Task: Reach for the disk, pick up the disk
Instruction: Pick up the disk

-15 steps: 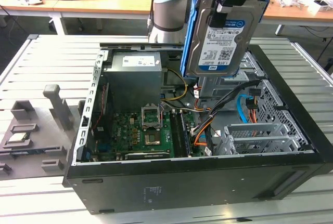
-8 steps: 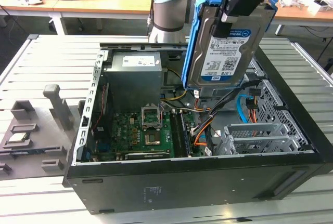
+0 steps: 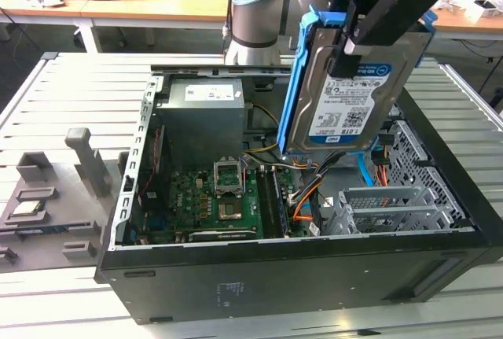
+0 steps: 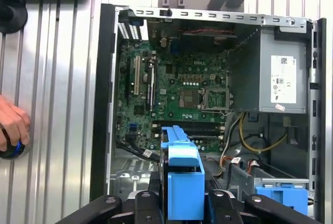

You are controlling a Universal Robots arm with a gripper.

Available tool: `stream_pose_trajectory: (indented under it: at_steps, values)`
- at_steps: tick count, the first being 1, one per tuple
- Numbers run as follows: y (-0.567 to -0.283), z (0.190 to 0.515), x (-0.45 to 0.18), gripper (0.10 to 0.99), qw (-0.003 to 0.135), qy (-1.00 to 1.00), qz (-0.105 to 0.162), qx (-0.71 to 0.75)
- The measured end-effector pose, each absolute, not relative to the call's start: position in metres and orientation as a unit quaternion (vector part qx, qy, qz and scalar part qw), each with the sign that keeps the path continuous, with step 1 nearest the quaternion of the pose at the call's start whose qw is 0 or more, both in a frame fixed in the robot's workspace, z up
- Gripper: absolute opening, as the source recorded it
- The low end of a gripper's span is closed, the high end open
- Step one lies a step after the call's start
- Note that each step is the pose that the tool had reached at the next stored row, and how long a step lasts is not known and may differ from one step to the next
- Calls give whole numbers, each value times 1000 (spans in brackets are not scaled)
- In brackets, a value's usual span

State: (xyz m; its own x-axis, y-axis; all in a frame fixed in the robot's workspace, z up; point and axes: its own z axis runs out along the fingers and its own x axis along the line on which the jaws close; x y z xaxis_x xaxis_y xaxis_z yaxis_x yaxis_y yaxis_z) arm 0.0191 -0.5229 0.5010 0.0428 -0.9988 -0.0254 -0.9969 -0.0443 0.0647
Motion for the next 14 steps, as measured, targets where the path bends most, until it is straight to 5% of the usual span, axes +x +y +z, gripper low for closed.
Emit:
stream_pose_trajectory:
  at_steps: [14]
  values:
    - [-575, 494, 19, 369, 13, -697, -33, 717]
